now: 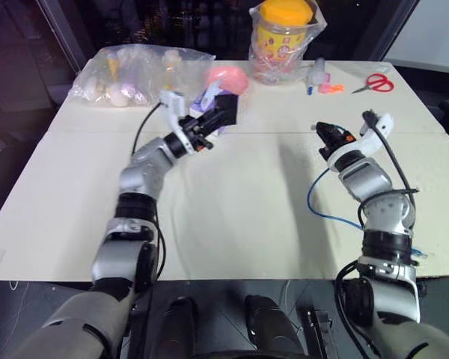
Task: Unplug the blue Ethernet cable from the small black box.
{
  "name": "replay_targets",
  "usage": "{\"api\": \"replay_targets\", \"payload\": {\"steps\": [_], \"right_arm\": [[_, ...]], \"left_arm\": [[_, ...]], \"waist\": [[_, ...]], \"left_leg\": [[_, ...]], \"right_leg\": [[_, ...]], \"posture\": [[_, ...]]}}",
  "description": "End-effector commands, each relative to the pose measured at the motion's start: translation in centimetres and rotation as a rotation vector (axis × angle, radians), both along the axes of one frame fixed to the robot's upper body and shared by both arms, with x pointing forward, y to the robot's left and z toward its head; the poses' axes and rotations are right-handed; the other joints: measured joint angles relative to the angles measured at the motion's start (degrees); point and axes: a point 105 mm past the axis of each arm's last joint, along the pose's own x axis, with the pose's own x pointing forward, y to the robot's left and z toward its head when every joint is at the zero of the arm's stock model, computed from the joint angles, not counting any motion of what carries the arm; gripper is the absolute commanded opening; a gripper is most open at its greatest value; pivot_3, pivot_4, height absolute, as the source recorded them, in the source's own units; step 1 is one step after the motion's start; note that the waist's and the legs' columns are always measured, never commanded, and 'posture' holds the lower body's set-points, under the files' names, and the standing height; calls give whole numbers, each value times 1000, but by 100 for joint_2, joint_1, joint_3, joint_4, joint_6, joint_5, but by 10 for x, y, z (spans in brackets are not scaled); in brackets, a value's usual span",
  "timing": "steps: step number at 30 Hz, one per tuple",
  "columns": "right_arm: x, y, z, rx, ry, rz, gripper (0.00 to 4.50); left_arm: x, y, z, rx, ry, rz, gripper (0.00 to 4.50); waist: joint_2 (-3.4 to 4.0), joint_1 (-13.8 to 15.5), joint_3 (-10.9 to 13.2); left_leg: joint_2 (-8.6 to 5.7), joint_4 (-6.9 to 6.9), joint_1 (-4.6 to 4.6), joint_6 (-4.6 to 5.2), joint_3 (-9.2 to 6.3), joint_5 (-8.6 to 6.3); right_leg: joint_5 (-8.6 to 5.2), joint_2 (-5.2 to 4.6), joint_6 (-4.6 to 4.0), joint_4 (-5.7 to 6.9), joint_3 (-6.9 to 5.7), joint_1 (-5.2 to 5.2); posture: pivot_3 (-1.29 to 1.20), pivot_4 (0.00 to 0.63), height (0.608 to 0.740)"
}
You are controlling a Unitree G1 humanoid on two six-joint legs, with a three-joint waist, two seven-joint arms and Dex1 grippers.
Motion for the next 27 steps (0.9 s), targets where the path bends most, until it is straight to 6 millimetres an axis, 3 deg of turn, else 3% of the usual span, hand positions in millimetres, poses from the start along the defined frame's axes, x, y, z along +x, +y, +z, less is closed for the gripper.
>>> {"api": "replay_targets", "payload": {"steps": [1,2,5,8,9,14,18,20,25,27], "right_arm": [[11,-14,-3,-19,34,-42,869],[12,-15,-6,-21,49,-44,1168],[12,-14,-12,-22,78,-33,2739],[0,-1,-12,-43,77,39,4273],[-6,4,-12,-51,74,59,4465],[-39,23,-15,-132,38,108,4465],[-56,17,-5,-137,-24,78,4465],[-60,14,2,-141,-50,63,4500],[-66,12,11,-200,-80,66,4500],[-69,10,15,-219,-96,67,4500]], "left_arm": [[-4,-21,-2,63,-115,59,503],[-4,-25,-6,64,-117,72,503],[-3,-34,-19,77,-111,99,503],[-5,-43,-32,99,-105,84,503],[-6,-47,-37,109,-105,77,503],[-10,-59,-62,169,-79,37,503],[-13,-60,-84,227,-48,30,503],[-14,-58,-89,251,-47,20,1522],[-9,-41,-85,324,-104,56,3220],[-9,-30,-79,322,-130,48,3220]], "waist": [[0,32,0],[0,34,0],[1,26,0],[2,34,0],[2,36,0],[5,53,-3],[5,49,-3],[6,34,-3],[7,22,-4],[7,25,-4]], "left_leg": [[0,-3,0,1,0,-1],[1,-6,-1,4,0,-2],[1,-10,-6,9,0,-5],[1,-10,-9,10,1,-6],[1,-8,-9,10,1,-6],[0,1,-11,11,-4,-6],[0,11,-10,11,-3,-6],[0,11,-7,11,-3,-6],[2,7,-1,11,-4,-6],[2,3,-2,11,-6,-6]], "right_leg": [[0,0,0,1,-1,-2],[0,2,0,1,-1,-5],[0,4,1,3,-1,-13],[0,3,2,3,0,-15],[0,3,2,4,0,-15],[-1,4,4,6,-4,-11],[-1,4,4,5,-2,-7],[-1,5,4,4,-1,-5],[-1,9,3,7,0,-4],[-1,10,3,8,-1,-6]], "posture": [[0,150,740],[0,150,740],[0,150,740],[0,150,740],[0,150,740],[0,150,740],[0,150,740],[0,150,740],[0,150,740],[0,150,740]]}}
